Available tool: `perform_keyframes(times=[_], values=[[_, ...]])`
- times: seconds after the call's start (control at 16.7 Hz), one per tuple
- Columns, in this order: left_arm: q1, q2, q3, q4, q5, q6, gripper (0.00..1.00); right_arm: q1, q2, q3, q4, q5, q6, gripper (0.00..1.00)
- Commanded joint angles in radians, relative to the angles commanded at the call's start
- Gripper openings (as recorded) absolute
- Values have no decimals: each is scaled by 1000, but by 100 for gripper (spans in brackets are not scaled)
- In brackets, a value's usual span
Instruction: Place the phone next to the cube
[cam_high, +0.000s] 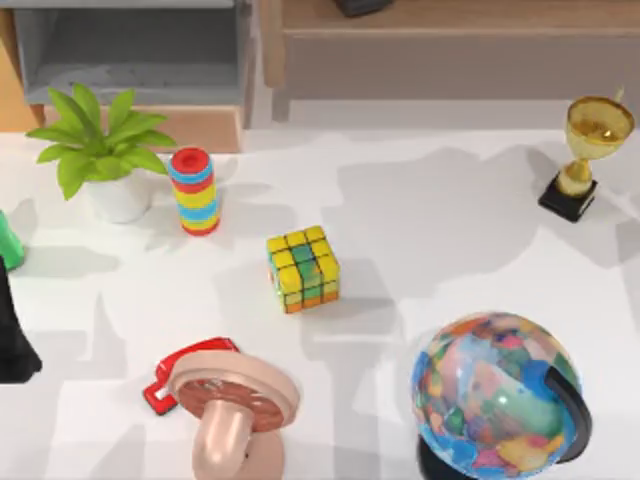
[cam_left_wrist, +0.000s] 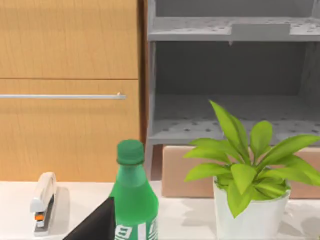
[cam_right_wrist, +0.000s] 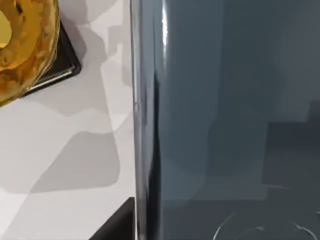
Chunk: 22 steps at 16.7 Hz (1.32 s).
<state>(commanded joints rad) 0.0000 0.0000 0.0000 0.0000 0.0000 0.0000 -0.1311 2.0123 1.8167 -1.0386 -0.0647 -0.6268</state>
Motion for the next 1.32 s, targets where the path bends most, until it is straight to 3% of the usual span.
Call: perform_keyframes(times=[0.78,1.08,1.32], values=[[0,0,0,0,0,0,100,522,28,19,-101,-8,839,0],[0,0,0,0,0,0,100,609,113,-19,-121,38,1057,0],[0,0,0,0,0,0,100,634,158,-39,-126,68,1144,0]])
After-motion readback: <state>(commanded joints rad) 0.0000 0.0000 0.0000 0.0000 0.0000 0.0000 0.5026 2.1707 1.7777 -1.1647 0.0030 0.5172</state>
